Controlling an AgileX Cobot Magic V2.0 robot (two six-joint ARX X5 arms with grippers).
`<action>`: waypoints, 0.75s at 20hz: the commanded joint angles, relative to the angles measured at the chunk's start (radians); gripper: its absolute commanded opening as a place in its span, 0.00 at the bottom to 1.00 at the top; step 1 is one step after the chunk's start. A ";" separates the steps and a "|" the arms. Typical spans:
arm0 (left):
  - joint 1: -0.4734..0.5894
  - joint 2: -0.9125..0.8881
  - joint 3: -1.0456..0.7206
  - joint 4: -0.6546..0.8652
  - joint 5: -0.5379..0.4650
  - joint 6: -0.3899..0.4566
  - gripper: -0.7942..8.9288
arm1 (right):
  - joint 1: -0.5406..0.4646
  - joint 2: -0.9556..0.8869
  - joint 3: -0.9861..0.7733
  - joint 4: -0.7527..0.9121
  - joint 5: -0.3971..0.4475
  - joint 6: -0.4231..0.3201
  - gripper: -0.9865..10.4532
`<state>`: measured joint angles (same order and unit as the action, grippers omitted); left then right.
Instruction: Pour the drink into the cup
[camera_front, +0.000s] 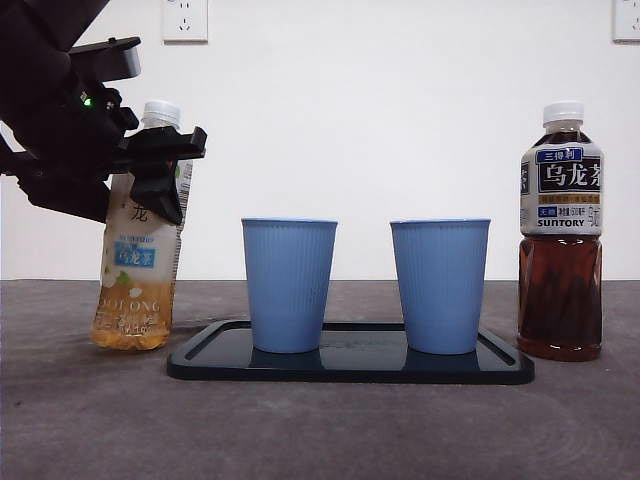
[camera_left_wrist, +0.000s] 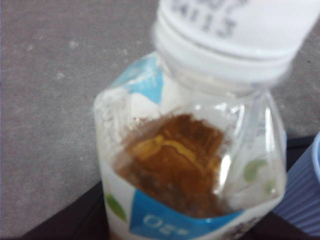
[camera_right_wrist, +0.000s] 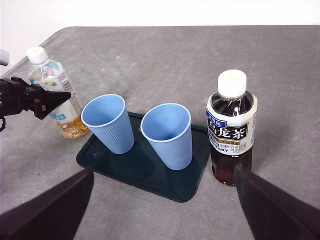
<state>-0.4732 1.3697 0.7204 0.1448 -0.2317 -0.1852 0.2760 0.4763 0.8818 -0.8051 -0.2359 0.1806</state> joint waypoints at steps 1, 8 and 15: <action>-0.005 0.002 0.017 0.040 -0.002 -0.019 0.27 | 0.006 0.003 0.008 -0.001 -0.003 -0.005 0.48; -0.005 0.002 0.017 0.003 -0.002 -0.044 0.27 | 0.006 0.003 0.008 -0.012 -0.003 -0.005 0.48; -0.005 0.001 0.017 -0.014 -0.002 -0.045 0.30 | 0.006 0.003 0.008 -0.011 -0.003 -0.005 0.48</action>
<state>-0.4732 1.3693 0.7204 0.1234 -0.2333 -0.2237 0.2760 0.4763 0.8818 -0.8223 -0.2359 0.1806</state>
